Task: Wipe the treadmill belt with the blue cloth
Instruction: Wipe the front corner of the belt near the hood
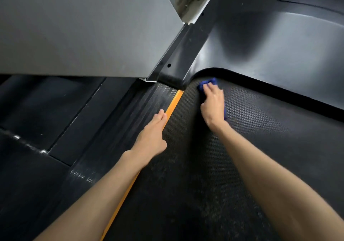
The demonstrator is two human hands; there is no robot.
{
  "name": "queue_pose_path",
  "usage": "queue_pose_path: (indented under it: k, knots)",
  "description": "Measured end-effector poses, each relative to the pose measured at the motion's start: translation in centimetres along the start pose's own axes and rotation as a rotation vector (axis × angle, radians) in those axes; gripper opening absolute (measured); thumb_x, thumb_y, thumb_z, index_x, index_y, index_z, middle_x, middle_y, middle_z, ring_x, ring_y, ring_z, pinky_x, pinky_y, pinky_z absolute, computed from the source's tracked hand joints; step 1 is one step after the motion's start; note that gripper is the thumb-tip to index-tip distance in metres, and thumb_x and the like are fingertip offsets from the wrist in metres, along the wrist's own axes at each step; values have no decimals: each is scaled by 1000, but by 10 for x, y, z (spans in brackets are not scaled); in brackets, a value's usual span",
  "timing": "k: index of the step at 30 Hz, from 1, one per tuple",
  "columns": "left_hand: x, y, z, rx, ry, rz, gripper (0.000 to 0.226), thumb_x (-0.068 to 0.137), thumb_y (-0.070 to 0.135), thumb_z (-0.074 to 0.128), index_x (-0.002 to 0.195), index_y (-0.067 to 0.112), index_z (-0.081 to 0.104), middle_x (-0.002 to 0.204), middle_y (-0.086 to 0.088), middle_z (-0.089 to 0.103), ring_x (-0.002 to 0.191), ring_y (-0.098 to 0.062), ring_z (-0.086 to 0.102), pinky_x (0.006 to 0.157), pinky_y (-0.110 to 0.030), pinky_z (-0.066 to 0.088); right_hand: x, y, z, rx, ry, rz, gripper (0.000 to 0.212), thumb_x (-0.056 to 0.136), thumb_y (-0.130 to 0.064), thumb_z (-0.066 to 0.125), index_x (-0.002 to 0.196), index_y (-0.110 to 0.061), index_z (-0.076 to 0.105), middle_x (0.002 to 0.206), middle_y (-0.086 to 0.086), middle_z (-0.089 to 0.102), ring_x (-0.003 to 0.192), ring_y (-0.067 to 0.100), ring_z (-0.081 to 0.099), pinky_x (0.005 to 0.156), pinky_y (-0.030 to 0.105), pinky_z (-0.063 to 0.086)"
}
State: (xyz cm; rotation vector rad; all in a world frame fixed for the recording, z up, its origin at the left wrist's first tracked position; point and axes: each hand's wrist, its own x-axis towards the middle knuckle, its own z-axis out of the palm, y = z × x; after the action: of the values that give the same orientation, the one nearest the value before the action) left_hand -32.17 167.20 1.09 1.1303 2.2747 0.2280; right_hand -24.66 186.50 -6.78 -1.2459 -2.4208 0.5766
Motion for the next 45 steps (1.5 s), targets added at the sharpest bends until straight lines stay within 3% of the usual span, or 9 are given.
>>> queue_pose_path:
  k: [5,11,18,23,27,31,37,42,45]
  knots:
    - [0,1,-5,-4,-21,-27,86,83,-10,46,149,23,3,156,11,-7,143,-16,10,104,-31,33,-27,12,-3,-61,-318,-669,60,70,14,53,126,-7,58,134,15,52,128,33,43,111,44,19]
    - [-1,-1,-5,-47,-23,-16,88,82,-12,48,149,24,4,156,12,-5,143,-17,11,105,-34,34,38,-4,-14,-62,-138,-9,61,71,14,46,129,-1,50,141,16,41,136,32,28,108,39,16]
    - [0,-2,-1,-49,2,-11,84,82,-15,42,149,23,7,156,13,-5,144,-13,6,109,-33,28,-59,15,-13,-67,-414,-688,73,66,18,49,134,-7,49,143,14,42,134,30,33,113,43,14]
    - [0,-4,-2,-101,-17,13,80,82,-17,41,149,16,11,157,5,1,144,-14,4,114,-33,18,-24,-6,-13,-26,-204,5,73,72,16,45,141,-7,39,151,12,29,141,33,19,115,40,5]
    - [-15,-15,-5,-89,66,27,69,85,-12,44,146,12,24,155,-1,18,143,-14,13,112,-24,14,-141,-21,1,19,-314,-473,62,72,-3,35,132,-7,52,140,13,47,132,34,40,112,46,19]
    - [-37,-19,5,-5,89,12,71,84,-11,44,147,11,20,156,-2,13,143,-16,12,113,-26,13,-150,19,-25,-110,-391,-814,71,66,1,52,135,-16,50,142,6,46,132,28,41,110,45,27]
    - [-33,-14,-1,101,-32,-44,70,87,-10,41,148,11,15,157,-5,3,142,-30,12,114,-37,18,-79,2,-26,-30,-142,60,73,71,13,51,141,-5,38,151,14,28,140,32,21,113,42,10]
    - [-31,-14,2,103,-34,-60,67,86,-8,40,147,10,19,157,-5,5,140,-33,19,110,-38,25,-223,-44,-1,15,-380,-585,78,62,7,64,137,-9,47,144,12,42,136,32,34,115,39,8]
    - [-34,-14,5,104,-10,-49,70,86,-10,42,148,12,16,157,-4,2,142,-30,14,112,-36,21,-235,-14,-16,-42,-412,-743,77,64,-3,58,138,-17,45,146,4,41,136,26,35,116,37,13]
